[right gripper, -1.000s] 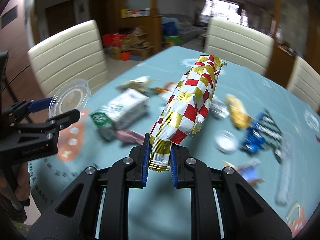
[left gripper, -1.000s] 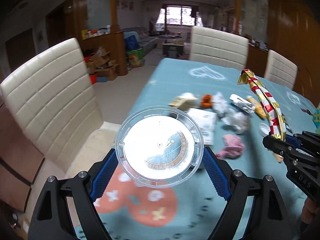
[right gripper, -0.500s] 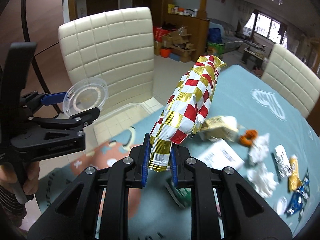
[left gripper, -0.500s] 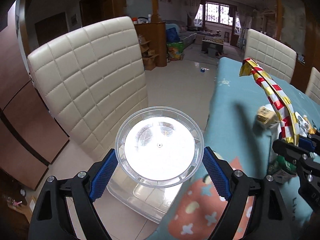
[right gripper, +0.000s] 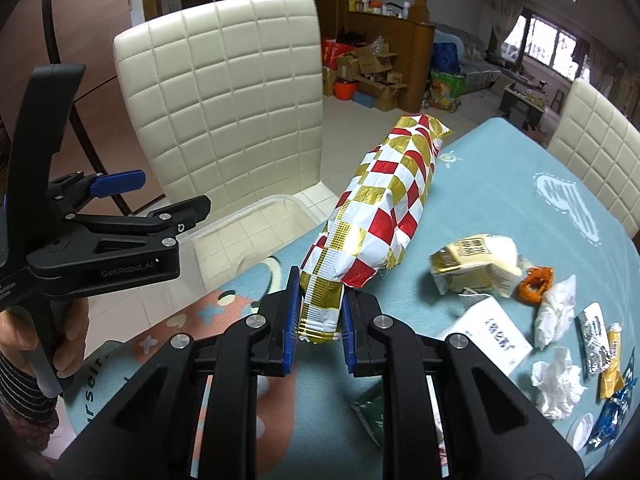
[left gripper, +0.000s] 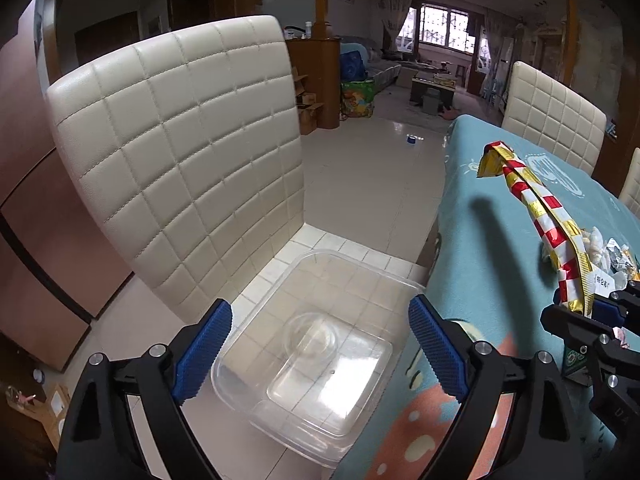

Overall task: Collect trash
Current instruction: 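Carry the lid to the clear bin and open the left tool while the right tool carries the wrapper, then lower the checkered wrapper into the clear bin and open the right tool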

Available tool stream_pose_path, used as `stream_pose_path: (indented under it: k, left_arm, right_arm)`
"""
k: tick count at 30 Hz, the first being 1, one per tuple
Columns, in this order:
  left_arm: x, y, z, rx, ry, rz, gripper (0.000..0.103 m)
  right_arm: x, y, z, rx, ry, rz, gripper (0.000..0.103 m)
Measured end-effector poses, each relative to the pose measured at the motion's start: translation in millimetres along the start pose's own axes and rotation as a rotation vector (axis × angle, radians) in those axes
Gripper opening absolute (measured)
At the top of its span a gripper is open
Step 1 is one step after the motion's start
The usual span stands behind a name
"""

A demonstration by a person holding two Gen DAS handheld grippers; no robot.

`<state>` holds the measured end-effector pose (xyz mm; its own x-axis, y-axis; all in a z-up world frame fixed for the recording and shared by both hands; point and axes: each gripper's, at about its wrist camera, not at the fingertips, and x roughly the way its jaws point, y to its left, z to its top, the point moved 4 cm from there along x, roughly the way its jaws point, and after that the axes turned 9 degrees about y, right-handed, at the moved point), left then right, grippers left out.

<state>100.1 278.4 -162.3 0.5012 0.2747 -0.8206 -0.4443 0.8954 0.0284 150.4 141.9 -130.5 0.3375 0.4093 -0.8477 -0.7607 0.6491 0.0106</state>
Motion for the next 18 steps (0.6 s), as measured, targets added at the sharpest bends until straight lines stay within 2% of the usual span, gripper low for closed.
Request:
stream_pose_path:
  k: [8, 18]
  left_arm:
    - [-6, 26, -13, -0.044, 0.018, 0.03, 0.088]
    - [-17, 37, -22, -0.054, 0.011, 0.061, 0.088]
  right_arm:
    - [7, 30, 0, -0.084, 0.015, 0.033, 0.022]
    - [13, 57, -13, -0.174, 0.056, 0.047, 0.022]
